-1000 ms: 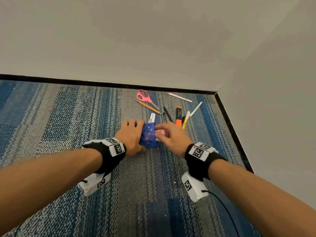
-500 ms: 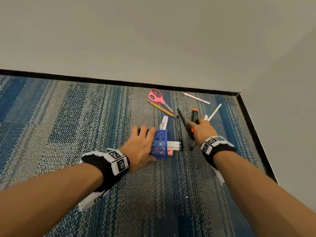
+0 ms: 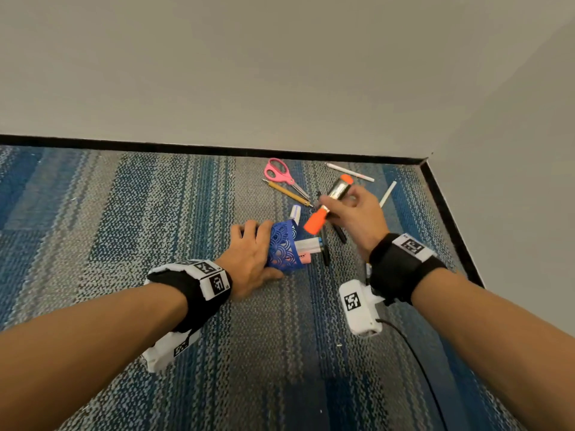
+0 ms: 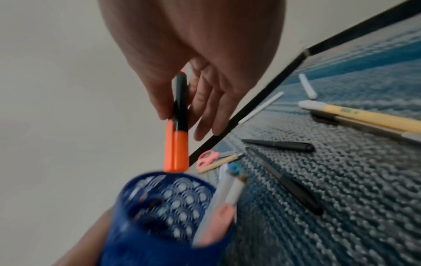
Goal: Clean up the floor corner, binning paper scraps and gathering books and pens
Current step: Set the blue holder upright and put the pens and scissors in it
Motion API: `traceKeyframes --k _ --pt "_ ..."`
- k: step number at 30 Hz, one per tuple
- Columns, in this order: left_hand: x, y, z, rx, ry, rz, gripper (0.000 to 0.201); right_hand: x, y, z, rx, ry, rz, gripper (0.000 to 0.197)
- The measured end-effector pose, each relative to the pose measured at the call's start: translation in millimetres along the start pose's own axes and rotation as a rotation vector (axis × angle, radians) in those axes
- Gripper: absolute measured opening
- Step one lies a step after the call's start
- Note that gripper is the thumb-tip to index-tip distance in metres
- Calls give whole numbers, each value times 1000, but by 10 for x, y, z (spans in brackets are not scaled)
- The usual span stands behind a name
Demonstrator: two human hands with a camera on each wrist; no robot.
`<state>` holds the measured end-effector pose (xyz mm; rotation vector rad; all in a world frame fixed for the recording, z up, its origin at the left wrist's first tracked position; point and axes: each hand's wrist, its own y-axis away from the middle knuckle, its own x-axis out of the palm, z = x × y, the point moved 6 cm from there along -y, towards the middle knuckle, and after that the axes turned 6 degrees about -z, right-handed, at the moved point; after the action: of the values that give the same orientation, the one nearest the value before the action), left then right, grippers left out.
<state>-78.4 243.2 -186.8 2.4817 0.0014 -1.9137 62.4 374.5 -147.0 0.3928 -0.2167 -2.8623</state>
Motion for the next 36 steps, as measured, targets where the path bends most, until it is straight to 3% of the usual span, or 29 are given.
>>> traceKeyframes --k 2,5,8,10,12,14,17,19,24,27,30,32,36 --pt "4 -3 9 -14 19 -4 93 135 167 87 -80 100 122 28" --pt "-2 3 16 -40 55 -18 92 150 220 128 -59 185 219 34" --pt "22 10 40 -72 51 5 93 -180 -72 -20 -5 298 -6 54" --pt "58 7 80 -96 72 13 94 -306 -200 -248 38 672 -58 56" --pt "92 7 119 -118 104 19 96 -230 -202 -493 61 1010 62 68" --pt "122 4 140 -121 100 22 98 -60 -184 -639 -10 1188 159 79" --pt "119 8 139 -151 126 21 97 99 -224 -688 -152 1330 88 50" --pt "102 7 123 -157 117 13 96 95 -267 -654 -147 1383 30 30" --pt "118 4 148 -165 154 23 96 26 -230 -569 -29 1498 269 27" --pt "130 -3 151 -169 176 31 96 -83 -236 -364 9 1309 140 31" --pt "141 -28 159 -172 170 28 96 -101 -229 -190 37 505 -68 23" --pt "162 -46 171 -164 169 23 97 44 -54 -61 72 104 -35 14" --pt "196 -52 194 -150 160 12 99 423 412 8 69 146 162 20"
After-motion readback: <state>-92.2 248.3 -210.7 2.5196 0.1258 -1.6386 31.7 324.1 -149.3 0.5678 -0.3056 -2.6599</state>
